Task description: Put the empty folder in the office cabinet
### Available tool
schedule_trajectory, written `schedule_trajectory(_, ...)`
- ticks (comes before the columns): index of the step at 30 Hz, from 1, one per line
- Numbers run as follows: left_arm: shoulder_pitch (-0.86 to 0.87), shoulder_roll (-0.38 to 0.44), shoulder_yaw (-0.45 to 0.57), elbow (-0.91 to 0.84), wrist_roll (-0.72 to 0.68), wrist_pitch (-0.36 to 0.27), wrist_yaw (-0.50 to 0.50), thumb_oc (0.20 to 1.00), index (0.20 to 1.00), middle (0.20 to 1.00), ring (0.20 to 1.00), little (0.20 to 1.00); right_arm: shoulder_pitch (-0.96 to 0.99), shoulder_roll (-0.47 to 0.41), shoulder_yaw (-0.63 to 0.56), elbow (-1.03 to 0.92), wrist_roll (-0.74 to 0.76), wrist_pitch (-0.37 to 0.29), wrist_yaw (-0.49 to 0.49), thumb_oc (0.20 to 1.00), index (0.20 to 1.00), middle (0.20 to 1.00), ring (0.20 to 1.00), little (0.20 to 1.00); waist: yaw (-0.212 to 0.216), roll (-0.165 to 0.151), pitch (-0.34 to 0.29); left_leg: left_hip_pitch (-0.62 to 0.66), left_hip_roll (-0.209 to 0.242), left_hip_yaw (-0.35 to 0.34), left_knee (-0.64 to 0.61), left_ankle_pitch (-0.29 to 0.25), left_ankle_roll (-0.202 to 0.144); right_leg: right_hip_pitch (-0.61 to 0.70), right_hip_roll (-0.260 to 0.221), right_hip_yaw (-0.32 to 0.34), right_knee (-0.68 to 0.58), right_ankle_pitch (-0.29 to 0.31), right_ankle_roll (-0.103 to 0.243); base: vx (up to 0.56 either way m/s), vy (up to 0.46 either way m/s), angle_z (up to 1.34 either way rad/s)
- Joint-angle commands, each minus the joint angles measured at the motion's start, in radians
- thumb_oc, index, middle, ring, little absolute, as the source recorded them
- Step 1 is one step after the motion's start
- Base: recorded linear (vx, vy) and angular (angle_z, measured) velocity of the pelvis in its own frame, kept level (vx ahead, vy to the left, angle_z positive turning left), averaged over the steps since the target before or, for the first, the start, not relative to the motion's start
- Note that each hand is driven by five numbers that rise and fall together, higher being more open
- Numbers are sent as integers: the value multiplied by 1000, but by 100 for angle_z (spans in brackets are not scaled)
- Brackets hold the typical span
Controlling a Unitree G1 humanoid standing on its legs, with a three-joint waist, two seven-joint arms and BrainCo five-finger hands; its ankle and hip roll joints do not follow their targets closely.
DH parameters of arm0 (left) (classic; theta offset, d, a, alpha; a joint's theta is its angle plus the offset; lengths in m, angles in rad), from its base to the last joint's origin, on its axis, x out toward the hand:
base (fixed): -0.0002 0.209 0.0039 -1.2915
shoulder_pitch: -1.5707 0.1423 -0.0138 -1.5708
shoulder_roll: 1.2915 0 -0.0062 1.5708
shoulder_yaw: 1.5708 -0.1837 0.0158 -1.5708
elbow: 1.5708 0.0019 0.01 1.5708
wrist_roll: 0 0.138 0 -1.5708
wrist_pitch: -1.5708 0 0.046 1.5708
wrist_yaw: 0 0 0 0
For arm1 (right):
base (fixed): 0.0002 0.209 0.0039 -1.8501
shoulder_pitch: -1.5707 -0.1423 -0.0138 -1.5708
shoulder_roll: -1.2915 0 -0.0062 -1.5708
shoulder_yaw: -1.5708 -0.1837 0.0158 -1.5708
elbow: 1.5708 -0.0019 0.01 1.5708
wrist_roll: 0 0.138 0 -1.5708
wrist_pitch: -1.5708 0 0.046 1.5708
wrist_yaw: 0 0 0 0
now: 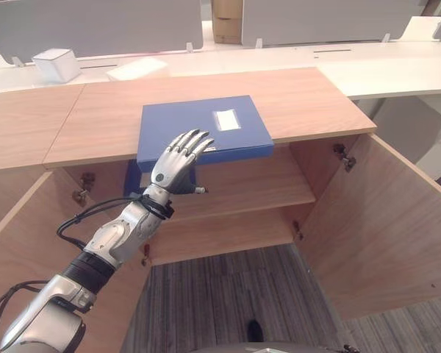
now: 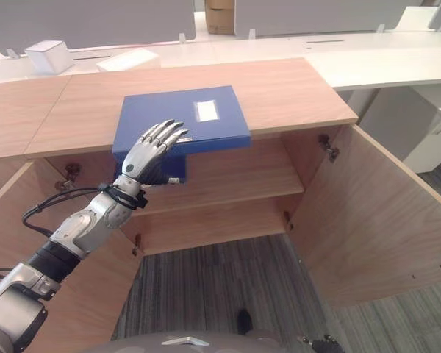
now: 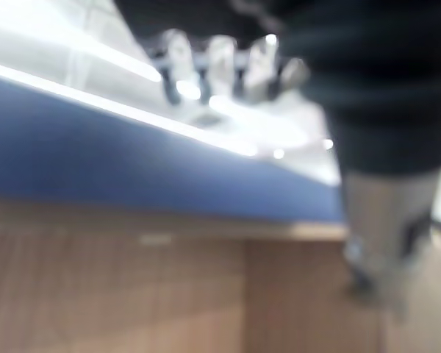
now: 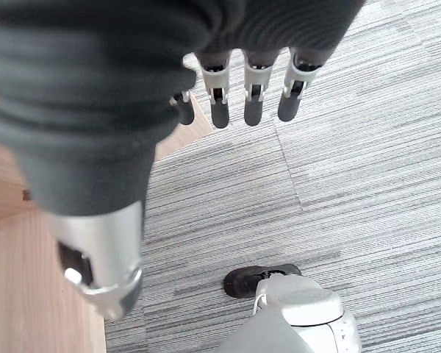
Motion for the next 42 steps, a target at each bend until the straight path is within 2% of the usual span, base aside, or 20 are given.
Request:
schedule_trajectory(1,-162,3,29,55,28,10,45,1000,1000,1000,1000,1000,-48,-3,31,21,32,-25,-18,1000,1000,1000,1000,1000,-11,-49,-9,-17,18,-35,-9,-63,-22,100,-51,7,6,-86,87,7,-1,-5)
schedule_trajectory(3,-162,4,31,54,31,10,45,1000,1000,1000,1000,1000,-49,-2,31,21,31,-25,-18,1000,1000,1000,1000,1000,-10,-52,-7,-22,17,-34,-9,-51,-22,94,-51,7,6,-77,86,-11,-4,-2)
schedule_trajectory(4,-159,3,32,54,32,11,46,1000,1000,1000,1000,1000,-47,-1,31,23,31,-24,-19,1000,1000,1000,1000,1000,-10,-52,-9,-17,18,-35,-9,-63,-22,99,-49,5,6,-87,87,0,0,0)
schedule_trajectory(22,-157,7,44,64,45,22,58,1000,1000,1000,1000,1000,-55,5,35,30,41,-28,-26,1000,1000,1000,1000,1000,-7,-62,-3,-38,26,-40,-9,-57,-27,79,-43,5,6,-82,86,3,0,0)
schedule_trajectory(42,-204,24,75,150,46,75,108,1000,1000,1000,1000,1000,-70,13,37,26,66,-34,-30,1000,1000,1000,1000,1000,-6,-81,9,-90,37,-42,-9,-40,-31,36,-35,-3,6,-73,90,0,0,0)
